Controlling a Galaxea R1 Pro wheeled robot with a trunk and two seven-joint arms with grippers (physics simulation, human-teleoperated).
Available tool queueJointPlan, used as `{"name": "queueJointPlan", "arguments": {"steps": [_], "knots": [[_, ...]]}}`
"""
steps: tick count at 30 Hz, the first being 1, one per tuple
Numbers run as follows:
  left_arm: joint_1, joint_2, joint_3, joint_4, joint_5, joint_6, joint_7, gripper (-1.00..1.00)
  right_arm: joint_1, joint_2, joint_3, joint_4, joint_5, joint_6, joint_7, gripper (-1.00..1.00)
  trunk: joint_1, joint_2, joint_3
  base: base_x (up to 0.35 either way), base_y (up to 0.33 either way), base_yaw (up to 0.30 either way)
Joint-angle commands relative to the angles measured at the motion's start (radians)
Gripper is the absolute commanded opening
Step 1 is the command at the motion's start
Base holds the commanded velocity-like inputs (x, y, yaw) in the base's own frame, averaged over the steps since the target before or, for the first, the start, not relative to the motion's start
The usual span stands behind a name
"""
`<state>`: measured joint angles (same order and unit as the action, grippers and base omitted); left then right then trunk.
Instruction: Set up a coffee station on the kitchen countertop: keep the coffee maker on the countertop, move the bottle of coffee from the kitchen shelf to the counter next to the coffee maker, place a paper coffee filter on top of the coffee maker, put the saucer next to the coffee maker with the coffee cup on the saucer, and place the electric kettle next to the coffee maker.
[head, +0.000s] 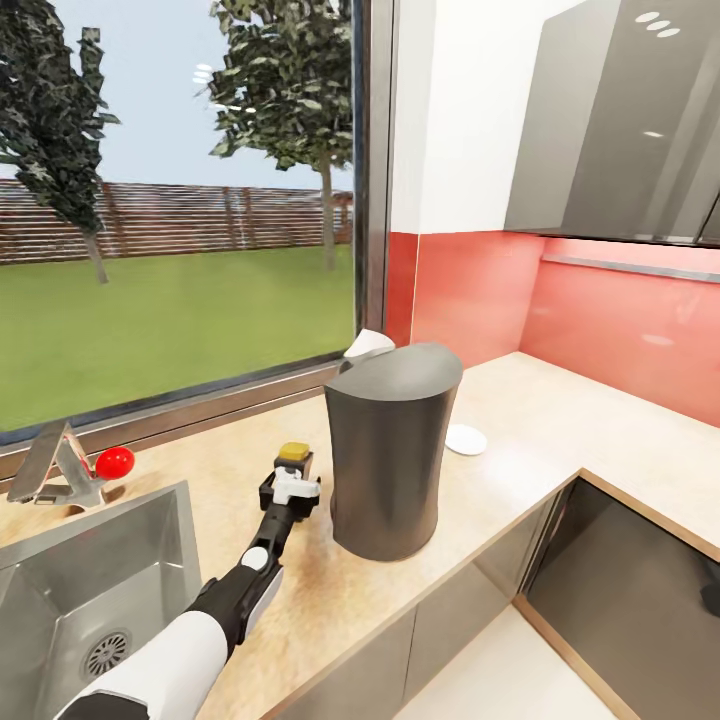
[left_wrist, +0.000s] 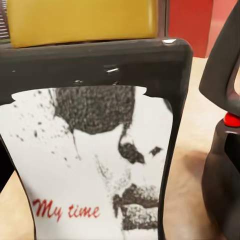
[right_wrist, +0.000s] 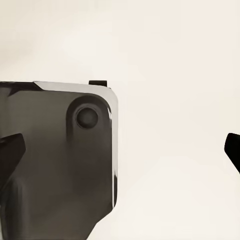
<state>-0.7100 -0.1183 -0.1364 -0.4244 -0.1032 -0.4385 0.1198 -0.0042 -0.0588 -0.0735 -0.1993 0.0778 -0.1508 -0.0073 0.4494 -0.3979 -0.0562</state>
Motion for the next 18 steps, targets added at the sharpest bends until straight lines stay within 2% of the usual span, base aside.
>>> {"name": "queueJointPlan", "arguments": {"steps": [1, 15, 18], "knots": [[-0.001, 0.0, -0.003, 0.0, -0.01, -0.002, 0.01, 1.0, 0.0, 0.001, -0.008, 0.001, 0.008, -0.003, 0.0, 1.0, 0.001, -0.002, -0.002, 0.0, 0.0, 0.0], [-0.001, 0.0, -0.003, -0.005, -0.006, -0.003, 0.011, 1.0, 0.0, -0.001, -0.008, 0.001, 0.008, -0.003, 0.0, 1.0, 0.001, -0.002, -0.002, 0.0, 0.0, 0.0], [-0.001, 0.0, -0.003, -0.005, -0.006, -0.003, 0.011, 1.0, 0.0, -0.001, -0.008, 0.001, 0.008, -0.003, 0.0, 1.0, 0.001, -0.002, -0.002, -0.146, 0.0, 0.0]]}}
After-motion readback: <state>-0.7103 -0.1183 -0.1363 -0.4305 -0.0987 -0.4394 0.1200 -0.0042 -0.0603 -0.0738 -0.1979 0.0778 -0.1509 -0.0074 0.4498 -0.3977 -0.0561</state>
